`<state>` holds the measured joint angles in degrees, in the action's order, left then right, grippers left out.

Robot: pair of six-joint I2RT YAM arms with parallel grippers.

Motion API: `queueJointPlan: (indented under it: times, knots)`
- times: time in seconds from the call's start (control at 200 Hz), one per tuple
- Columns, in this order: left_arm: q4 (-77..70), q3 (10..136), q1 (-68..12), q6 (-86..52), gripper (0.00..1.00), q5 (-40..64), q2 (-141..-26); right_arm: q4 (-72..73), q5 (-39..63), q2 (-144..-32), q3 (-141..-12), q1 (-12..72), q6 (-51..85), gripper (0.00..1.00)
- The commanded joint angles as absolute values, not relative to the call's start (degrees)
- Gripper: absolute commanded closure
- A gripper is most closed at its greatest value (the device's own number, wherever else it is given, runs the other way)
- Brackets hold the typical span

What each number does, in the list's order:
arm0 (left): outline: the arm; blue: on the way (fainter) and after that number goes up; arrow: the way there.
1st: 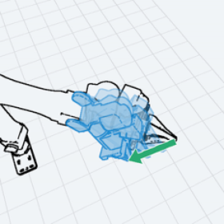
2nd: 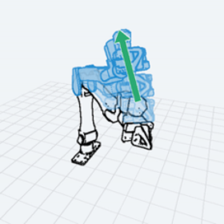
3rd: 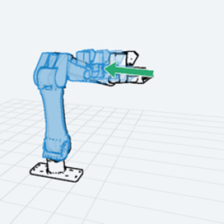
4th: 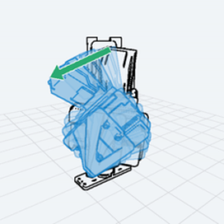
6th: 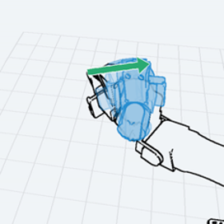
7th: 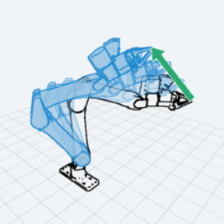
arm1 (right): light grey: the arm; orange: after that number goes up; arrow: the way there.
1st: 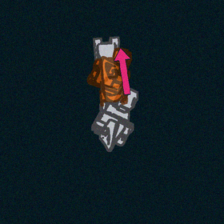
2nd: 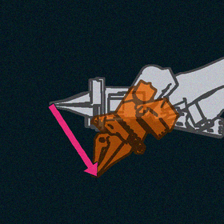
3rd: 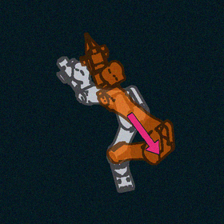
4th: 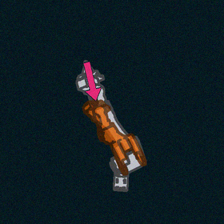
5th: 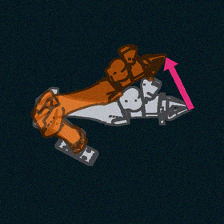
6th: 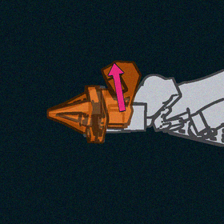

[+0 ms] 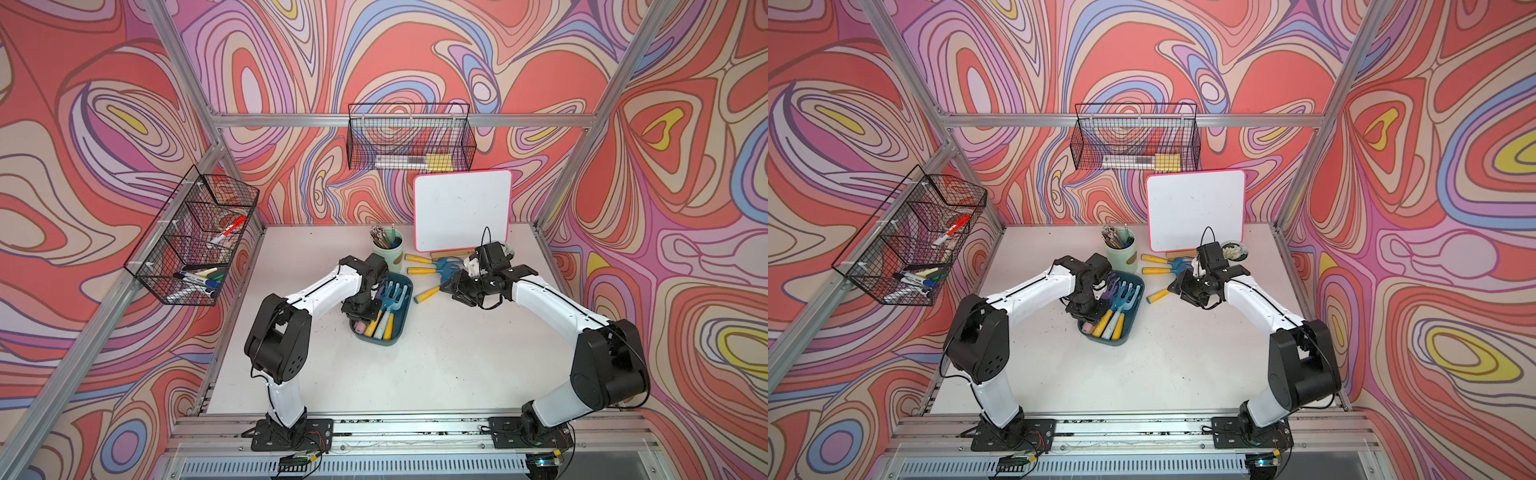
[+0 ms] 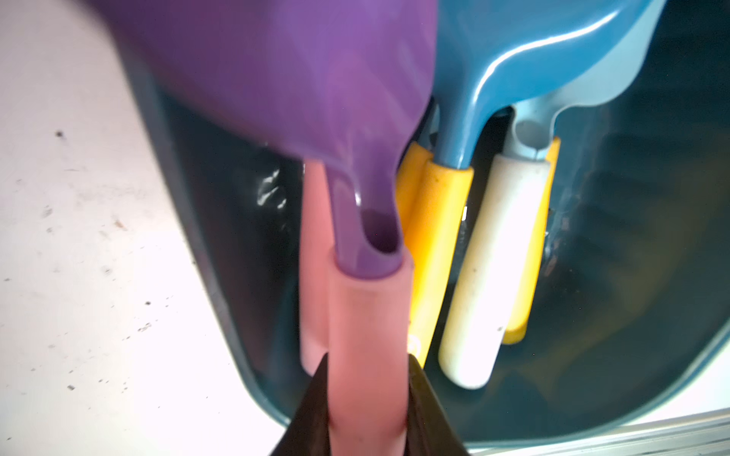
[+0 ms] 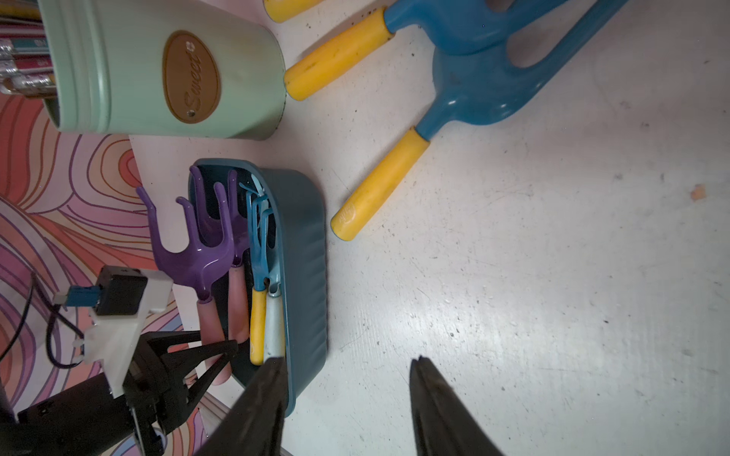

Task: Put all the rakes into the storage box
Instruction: Place the rake in the storage box.

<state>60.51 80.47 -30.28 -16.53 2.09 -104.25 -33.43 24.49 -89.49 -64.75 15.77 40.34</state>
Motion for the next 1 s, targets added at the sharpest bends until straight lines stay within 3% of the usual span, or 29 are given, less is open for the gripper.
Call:
queueJointPlan:
  times: [0.0, 0.371, 0.411, 0.481, 0.551, 0.826, 0.992]
  knots:
    - [62.9, 81.7, -29.9, -16.6, 1.0, 1.5, -103.6, -33.2, 24.9, -89.9, -63.9, 15.6, 40.3, 0.48]
    - [60.6, 81.5, -30.0, -16.4, 1.0, 4.6, -108.4, -33.4, 24.5, -89.4, -63.0, 15.3, 40.7, 0.49]
    - [60.5, 81.6, -30.1, -16.3, 0.86, 4.7, -109.0, -33.4, 24.5, -89.3, -62.8, 15.3, 40.8, 0.49]
    - [60.6, 81.9, -30.1, -16.3, 0.51, 4.5, -109.4, -33.4, 24.5, -89.1, -62.4, 15.2, 40.9, 0.48]
    - [61.0, 82.5, -30.1, -16.5, 0.39, 3.0, -109.0, -33.3, 24.4, -88.9, -62.2, 15.2, 41.0, 0.49]
    - [68.5, 96.5, -30.1, -15.2, 0.46, -4.7, -104.4, -33.9, 23.8, -89.0, -62.7, 15.1, 40.9, 0.48]
    - [68.0, 99.0, -30.0, -14.0, 0.4, -7.5, -104.3, -33.0, 22.5, -92.2, -65.3, 15.1, 42.2, 0.48]
